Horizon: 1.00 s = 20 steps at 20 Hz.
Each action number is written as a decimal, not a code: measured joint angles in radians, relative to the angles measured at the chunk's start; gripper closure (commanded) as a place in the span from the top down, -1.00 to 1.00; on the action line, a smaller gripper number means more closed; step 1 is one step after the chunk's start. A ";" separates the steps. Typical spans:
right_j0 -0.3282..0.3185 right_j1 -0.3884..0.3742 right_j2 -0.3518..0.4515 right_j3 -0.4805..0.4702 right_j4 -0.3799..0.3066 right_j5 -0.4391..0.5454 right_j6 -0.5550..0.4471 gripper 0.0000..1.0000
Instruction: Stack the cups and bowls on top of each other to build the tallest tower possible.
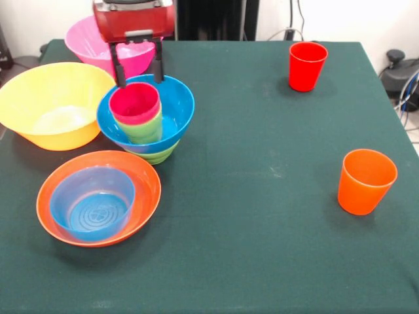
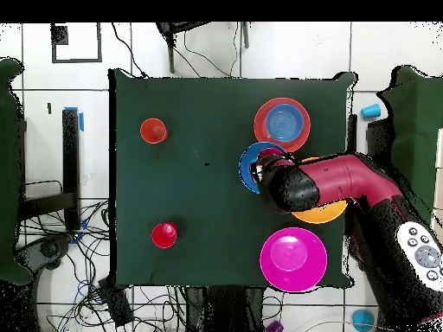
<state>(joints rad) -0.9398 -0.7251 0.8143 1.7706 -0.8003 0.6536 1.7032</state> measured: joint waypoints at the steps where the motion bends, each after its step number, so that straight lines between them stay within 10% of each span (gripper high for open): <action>1: 0.015 -0.003 -0.005 -0.003 0.002 0.000 0.000 1.00; 20: 0.207 -0.066 -0.091 -0.065 0.105 0.000 0.000 1.00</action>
<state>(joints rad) -0.7333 -0.7907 0.7234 1.7055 -0.6950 0.6539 1.7034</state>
